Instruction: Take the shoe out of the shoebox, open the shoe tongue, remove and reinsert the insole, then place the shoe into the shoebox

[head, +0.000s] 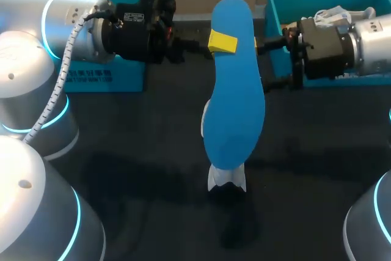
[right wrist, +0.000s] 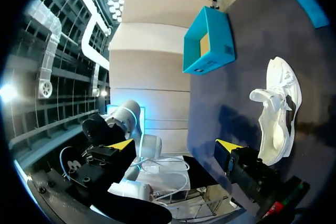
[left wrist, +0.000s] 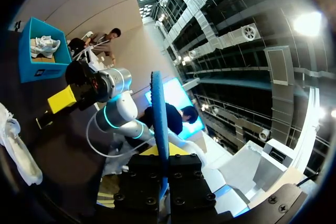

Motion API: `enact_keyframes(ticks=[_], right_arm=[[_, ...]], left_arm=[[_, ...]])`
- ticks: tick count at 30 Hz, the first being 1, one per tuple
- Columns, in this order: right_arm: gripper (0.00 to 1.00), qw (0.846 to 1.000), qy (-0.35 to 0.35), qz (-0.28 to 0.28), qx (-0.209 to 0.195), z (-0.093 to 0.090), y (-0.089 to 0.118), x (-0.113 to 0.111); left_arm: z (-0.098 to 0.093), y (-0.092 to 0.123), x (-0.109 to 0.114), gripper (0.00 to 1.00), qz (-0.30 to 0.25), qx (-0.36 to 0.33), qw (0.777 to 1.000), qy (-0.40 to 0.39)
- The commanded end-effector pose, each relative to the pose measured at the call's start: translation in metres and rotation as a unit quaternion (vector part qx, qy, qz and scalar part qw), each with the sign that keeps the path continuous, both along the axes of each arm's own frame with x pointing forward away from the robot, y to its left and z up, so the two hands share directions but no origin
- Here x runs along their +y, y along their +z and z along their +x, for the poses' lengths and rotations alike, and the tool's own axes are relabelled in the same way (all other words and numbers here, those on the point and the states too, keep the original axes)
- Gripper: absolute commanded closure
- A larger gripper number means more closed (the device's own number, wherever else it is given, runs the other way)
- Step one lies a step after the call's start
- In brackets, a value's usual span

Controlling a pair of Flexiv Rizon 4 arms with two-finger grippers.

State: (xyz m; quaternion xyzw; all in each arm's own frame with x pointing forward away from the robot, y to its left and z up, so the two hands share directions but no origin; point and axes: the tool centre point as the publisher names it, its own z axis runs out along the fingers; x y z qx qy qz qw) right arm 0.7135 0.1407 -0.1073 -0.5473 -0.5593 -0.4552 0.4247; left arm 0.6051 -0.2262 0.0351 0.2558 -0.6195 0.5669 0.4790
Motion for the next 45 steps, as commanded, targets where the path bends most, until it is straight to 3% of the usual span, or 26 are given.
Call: enact_keyframes(ticks=[1, 7, 16, 23, 26, 30, 31, 36, 40, 42, 45], right_arm=[[0.00, 1.000, 0.000, -0.001, 0.000, 0.001, -0.001, 0.002], [0.00, 1.000, 0.000, -0.001, 0.000, 0.001, -0.001, 0.002], [0.00, 1.000, 0.000, -0.001, 0.000, 0.001, -0.001, 0.002], [0.00, 1.000, 0.000, -0.001, 0.000, 0.001, -0.001, 0.002], [0.00, 1.000, 0.000, -0.001, 0.000, 0.001, -0.001, 0.002], [0.00, 1.000, 0.000, -0.001, 0.000, 0.001, -0.001, 0.002], [0.00, 1.000, 0.000, -0.001, 0.000, 0.001, -0.001, 0.002], [0.00, 1.000, 0.000, -0.001, 0.000, 0.001, -0.001, 0.002], [0.00, 1.000, 0.000, -0.001, 0.000, 0.001, -0.001, 0.002], [0.00, 1.000, 0.000, -0.001, 0.000, 0.001, -0.001, 0.002], [0.00, 1.000, 0.000, -0.001, 0.000, 0.001, -0.001, 0.002]], left_arm=[[-0.001, -0.001, 0.000, 1.00, 0.000, 0.000, 1.000, 0.001], [-0.001, -0.001, 0.000, 1.00, 0.000, 0.000, 1.000, 0.001], [0.009, -0.011, 0.016, 1.00, 0.019, -0.181, 0.983, -0.005], [0.022, -0.026, 0.029, 1.00, 0.023, -0.364, 0.931, -0.019], [0.037, -0.037, 0.034, 1.00, 0.022, -0.478, 0.878, -0.012], [0.050, -0.047, 0.031, 1.00, 0.011, -0.555, 0.832, -0.001], [0.053, -0.051, 0.029, 1.00, -0.003, -0.593, 0.805, 0.008], [0.064, -0.063, 0.027, 1.00, -0.033, -0.683, 0.729, 0.023], [0.072, -0.063, 0.031, 1.00, -0.040, -0.697, 0.714, 0.049], [0.072, -0.065, 0.034, 1.00, -0.024, -0.664, 0.745, 0.059], [0.072, -0.065, 0.034, 1.00, -0.024, -0.664, 0.745, 0.059]])
